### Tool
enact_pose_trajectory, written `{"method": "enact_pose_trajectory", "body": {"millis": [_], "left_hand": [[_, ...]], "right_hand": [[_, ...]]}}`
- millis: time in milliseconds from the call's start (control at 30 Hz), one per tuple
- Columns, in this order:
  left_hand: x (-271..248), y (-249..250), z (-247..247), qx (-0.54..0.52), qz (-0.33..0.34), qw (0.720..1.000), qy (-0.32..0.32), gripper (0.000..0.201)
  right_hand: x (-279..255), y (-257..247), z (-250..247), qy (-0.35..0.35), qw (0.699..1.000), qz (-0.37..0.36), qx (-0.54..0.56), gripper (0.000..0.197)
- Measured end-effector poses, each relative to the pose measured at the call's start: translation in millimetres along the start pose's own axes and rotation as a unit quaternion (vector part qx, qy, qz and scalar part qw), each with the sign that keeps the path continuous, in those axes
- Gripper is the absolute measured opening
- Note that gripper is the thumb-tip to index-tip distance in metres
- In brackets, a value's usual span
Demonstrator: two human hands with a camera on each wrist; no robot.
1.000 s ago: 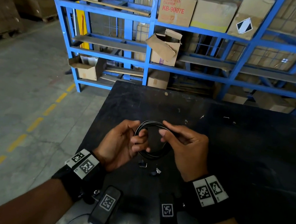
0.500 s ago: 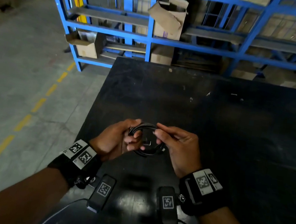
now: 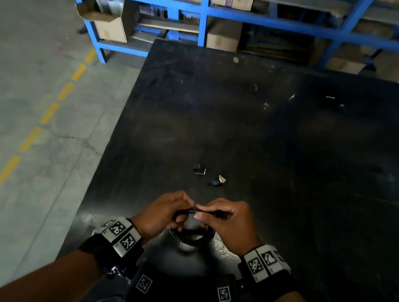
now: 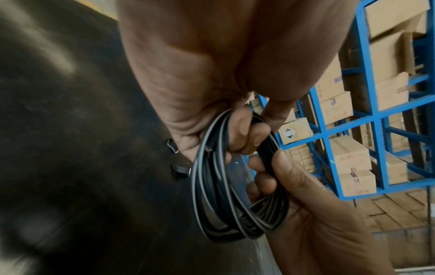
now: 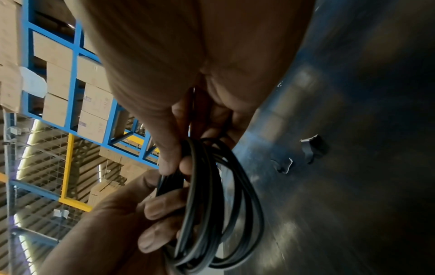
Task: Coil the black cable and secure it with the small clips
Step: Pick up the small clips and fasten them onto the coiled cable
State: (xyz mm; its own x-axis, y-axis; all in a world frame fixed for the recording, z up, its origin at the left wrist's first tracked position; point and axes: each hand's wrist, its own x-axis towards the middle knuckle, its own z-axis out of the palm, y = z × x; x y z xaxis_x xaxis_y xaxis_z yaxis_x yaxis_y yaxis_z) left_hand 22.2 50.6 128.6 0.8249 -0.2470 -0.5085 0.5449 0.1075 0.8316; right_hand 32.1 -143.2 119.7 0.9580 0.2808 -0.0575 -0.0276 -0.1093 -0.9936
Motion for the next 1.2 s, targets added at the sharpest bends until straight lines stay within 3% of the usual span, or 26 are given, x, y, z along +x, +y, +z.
{"method": "enact_pose_trajectory", "body": {"millis": [200,333,433,533,633,767,900,1067,1200], "left_hand": [[20.1,5.9,-7.3,-0.045,-0.03,0.998,0.02,0.031],[33.6,4.8,-19.4,-0.129,0.002,0.991,0.036,0.018],[40.8,0.7,-32.4,-0.164,0.024,0.983,0.077,0.02],[44.2,-3.5,-51.8,-0.153,0.041,0.98,0.124,0.031],[42.7,-3.2,-67.5,-0.128,0.048,0.979,0.15,0.033],[38.9,3.6,-74.2,-0.098,0.077,0.977,0.171,0.021],[40.1,8.1,-79.2,-0.069,0.097,0.974,0.193,0.018],[42.1,10.5,-85.0,-0.044,0.106,0.971,0.212,0.025],[44.8,12.5,-86.4,-0.022,0.104,0.967,0.233,0.03]], "right_hand": [[21.9,9.6,2.0,-0.011,1.0,0.015,-0.012,0.02],[44.1,8.0,8.0,-0.038,0.999,0.012,-0.006,0.02],[70.7,9.9,7.6,-0.064,0.996,0.059,0.011,0.017],[112.0,28.5,-4.8,-0.012,0.994,0.066,-0.091,0.009],[154.7,48.8,-17.1,0.01,0.943,0.046,-0.329,0.012],[196.4,71.2,-4.5,-0.137,0.835,0.034,-0.531,0.044],[214.6,90.4,18.3,-0.243,0.76,0.015,-0.602,0.059],[226.1,87.0,27.5,-0.252,0.73,0.001,-0.635,0.024],[229.7,73.8,22.8,-0.196,0.787,0.031,-0.585,0.02]]}}
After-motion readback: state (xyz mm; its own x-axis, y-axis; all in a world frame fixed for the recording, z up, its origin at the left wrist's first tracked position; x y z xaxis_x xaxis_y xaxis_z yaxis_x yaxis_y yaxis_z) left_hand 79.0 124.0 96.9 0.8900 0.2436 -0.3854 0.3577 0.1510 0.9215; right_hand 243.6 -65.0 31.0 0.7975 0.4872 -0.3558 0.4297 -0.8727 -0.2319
